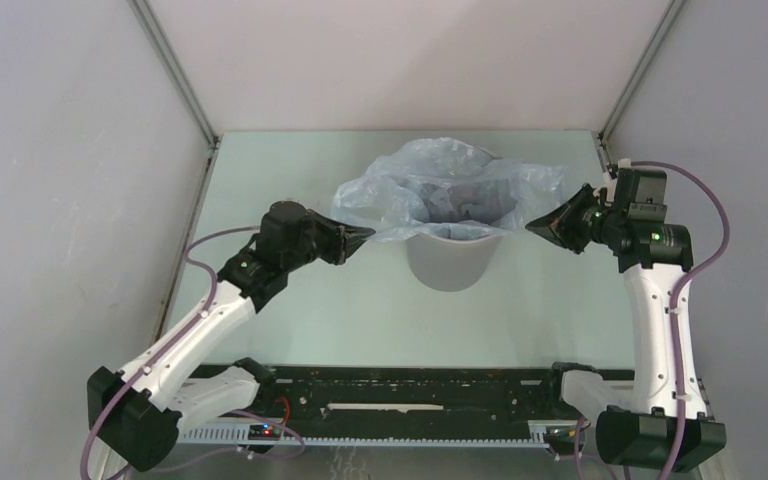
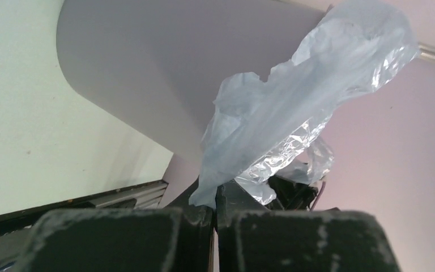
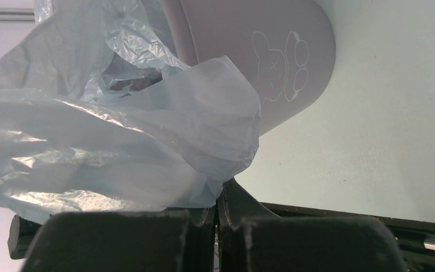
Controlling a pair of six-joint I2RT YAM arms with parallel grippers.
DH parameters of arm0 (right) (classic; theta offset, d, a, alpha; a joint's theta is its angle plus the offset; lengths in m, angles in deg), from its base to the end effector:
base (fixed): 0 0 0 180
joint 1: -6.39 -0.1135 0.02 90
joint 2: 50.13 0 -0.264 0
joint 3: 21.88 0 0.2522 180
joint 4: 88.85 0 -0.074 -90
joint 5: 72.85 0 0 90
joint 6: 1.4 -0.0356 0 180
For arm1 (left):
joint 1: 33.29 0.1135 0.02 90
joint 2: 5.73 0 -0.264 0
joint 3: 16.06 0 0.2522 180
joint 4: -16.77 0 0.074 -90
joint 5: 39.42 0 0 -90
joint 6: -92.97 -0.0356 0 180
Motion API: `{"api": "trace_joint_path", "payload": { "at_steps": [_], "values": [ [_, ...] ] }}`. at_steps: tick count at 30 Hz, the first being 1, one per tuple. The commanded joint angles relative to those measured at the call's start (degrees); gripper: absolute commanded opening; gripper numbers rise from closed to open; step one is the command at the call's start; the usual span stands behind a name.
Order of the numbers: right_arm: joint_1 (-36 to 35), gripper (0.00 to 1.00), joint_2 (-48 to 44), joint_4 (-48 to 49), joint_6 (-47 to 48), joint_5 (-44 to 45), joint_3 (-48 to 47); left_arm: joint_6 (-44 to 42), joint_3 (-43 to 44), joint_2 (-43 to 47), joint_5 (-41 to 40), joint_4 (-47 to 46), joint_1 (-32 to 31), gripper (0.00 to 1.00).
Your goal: Put the trash bags into the trash bin
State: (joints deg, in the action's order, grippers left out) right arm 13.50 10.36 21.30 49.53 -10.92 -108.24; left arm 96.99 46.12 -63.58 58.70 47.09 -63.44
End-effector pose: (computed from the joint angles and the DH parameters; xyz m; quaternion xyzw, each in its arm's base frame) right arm 0.1933 -0.0072 0.3801 0.2630 0.8586 0.3190 0.3031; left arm 0.1957 -0.1195 0.3082 -0.4156 0.7377 -0.4953 0.1944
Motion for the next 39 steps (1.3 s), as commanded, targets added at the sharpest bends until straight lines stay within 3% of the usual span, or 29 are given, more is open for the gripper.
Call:
{"api": "trace_joint_path", "payload": {
  "at_steps": [1,6,12,16,20,24,28,31,36,39],
  "values": [
    [1.05,0.00,-2.69,-0.86,2.95,-1.20,-0.18,-6.70,2.35,1.54,2.68,1.33,0.97,0.00],
    [1.38,0.00,-3.68,-2.72,4.72,-0.09,0.35,-11.95,7.80,1.70,3.09,4.74,1.15,0.00],
    [3.79,0.00,-4.43,-4.42,7.43,0.53,0.35,-12.66,6.52,3.17,4.05,1.55,1.37,0.00],
    [4.26,0.00,-3.72,-3.82,7.49,-0.67,0.35,-17.47,6.43,4.70,1.69,0.59,2.35,0.00],
    [6.04,0.00,-2.29,-3.22,8.83,-0.38,0.35,-20.89,2.71,6.22,1.91,-8.51,3.30,0.00],
    [6.23,0.00,-1.78,-0.08,5.11,-5.97,-0.78,-24.83,1.84,6.06,5.26,-20.09,3.48,0.00],
    [4.19,0.02,-2.33,0.81,0.72,-8.12,-1.49,-27.03,5.27,3.37,8.17,-20.79,1.07,0.00],
    [1.48,0.03,-2.19,-0.06,0.62,-7.42,-1.49,-26.74,3.10,3.11,7.56,-22.80,-1.43,0.00],
    [3.56,0.03,-4.59,-1.80,2.48,-7.28,1.98,-30.27,-0.49,2.87,9.74,-26.24,-2.27,0.00],
    [4.21,0.14,-6.24,-1.56,2.99,-8.91,3.05,-32.50,-0.76,3.92,9.92,-23.06,-2.26,0.01]
  ]
}}
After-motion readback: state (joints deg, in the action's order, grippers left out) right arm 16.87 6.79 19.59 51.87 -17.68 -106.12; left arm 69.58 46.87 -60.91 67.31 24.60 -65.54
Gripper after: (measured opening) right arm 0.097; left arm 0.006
